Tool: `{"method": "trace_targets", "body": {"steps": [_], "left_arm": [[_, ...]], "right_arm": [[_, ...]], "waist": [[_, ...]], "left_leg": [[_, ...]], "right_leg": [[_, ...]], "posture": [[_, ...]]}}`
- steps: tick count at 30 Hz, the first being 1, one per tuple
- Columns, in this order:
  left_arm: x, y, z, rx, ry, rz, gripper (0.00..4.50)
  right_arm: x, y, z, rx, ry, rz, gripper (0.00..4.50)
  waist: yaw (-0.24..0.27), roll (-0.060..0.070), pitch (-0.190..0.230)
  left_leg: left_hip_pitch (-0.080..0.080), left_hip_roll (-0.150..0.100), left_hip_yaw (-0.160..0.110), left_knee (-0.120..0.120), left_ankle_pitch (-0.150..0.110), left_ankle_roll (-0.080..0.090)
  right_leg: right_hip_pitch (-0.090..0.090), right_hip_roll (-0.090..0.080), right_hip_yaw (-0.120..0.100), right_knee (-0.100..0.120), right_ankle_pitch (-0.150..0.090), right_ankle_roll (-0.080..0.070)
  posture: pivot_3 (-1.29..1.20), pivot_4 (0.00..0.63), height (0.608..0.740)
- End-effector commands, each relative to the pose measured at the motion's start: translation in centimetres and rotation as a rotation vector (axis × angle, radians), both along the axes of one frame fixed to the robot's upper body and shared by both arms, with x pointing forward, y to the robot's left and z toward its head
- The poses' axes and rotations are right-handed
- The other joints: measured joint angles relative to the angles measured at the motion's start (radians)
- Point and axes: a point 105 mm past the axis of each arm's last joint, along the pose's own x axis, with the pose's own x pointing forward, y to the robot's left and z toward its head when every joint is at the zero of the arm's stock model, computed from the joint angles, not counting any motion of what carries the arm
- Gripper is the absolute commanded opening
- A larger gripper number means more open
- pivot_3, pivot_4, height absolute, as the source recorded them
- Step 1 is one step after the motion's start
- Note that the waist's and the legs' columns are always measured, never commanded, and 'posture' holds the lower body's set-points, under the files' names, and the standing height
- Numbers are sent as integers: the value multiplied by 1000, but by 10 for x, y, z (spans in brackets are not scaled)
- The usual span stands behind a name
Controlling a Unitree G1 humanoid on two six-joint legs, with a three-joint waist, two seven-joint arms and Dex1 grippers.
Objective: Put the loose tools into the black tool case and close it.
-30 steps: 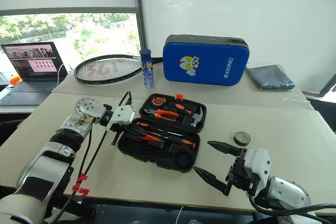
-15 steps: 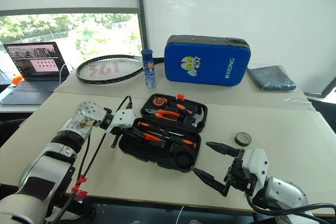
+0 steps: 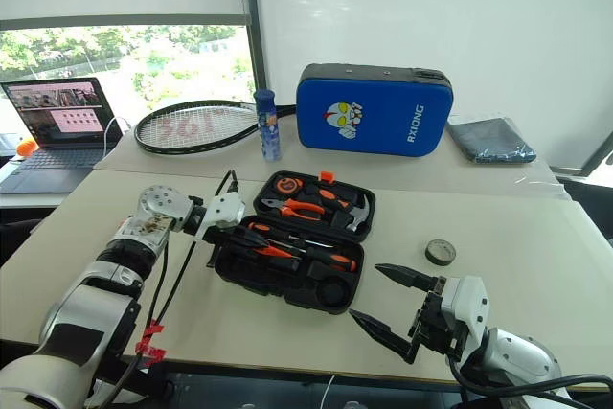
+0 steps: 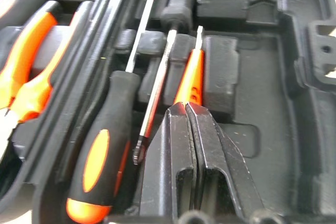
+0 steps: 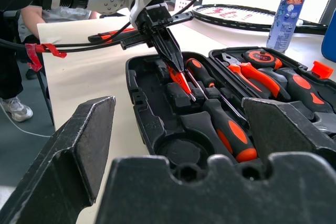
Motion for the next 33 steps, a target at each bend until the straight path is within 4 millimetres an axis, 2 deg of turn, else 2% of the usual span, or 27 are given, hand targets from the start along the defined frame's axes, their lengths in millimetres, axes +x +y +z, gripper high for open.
{"method": "trace_targets", "body": {"steps": [1,12,20,24,28,30,33], "left_arm": [[2,0,2,10,-32,3,67],[-3,4,-17,77,-32,-11,67],[-5,-3,-24,54,-27,-10,67],[-8,-9,-15,9,-53,-50,67],[-10,-1,-3,-21,-91,-58,67],[-10,2,9,-71,-134,-59,67],[-9,17,34,-219,-138,26,67]], "right_arm": [[-2,3,8,-4,-39,16,4500],[0,3,8,0,-45,8,4500],[1,4,9,7,-50,4,4500],[1,4,9,9,-51,4,4500],[1,3,8,8,-50,3,4500],[1,3,7,6,-49,2,4500],[1,1,9,6,-59,-3,4500]], "waist": [[0,0,0],[0,0,0],[0,0,0],[0,0,0],[-2,0,0],[-5,0,0],[-5,0,0]], "left_leg": [[0,0,0,0,0,0],[1,0,0,0,0,0],[2,0,0,0,0,0],[2,0,0,0,0,0],[2,0,0,0,0,0],[2,0,0,0,0,0],[2,0,0,0,0,0]], "right_leg": [[0,0,0,0,0,0],[1,0,0,0,0,0],[2,0,0,0,0,0],[2,0,0,1,0,0],[2,0,0,1,0,0],[1,0,1,1,0,0],[1,0,1,1,0,0]], "posture": [[0,150,740],[0,150,740],[0,150,740],[0,150,740],[0,150,740],[0,150,740],[0,150,740]]}}
